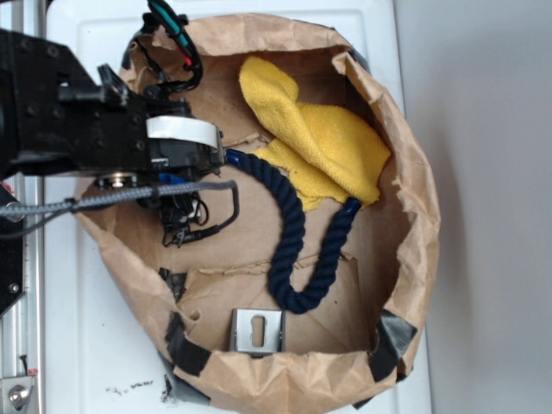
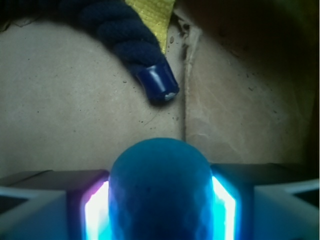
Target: Grab the blue ball.
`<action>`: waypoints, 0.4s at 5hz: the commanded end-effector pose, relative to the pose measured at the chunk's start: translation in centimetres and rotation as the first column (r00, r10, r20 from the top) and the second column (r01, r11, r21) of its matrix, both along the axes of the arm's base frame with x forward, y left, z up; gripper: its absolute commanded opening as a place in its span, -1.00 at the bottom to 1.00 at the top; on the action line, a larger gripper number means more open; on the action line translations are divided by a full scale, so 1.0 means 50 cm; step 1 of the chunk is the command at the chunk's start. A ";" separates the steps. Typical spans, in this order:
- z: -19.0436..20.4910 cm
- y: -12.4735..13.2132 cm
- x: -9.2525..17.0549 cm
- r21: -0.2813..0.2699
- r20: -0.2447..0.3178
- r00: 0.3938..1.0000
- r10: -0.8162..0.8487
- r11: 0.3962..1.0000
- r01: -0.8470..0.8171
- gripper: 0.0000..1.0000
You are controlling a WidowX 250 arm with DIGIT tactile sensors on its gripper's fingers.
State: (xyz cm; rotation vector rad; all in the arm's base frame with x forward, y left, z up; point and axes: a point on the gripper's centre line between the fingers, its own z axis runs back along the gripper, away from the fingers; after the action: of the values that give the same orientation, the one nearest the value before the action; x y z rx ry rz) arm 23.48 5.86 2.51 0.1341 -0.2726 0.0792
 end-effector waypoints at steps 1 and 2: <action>0.078 -0.017 0.011 -0.043 -0.028 1.000 0.015 0.999 -0.016 -1.00; 0.148 -0.023 0.009 -0.112 -0.064 0.998 0.014 0.994 -0.021 -1.00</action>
State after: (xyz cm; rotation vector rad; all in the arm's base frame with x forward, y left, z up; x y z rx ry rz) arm 23.04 3.65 8.31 0.0103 -0.1502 0.1054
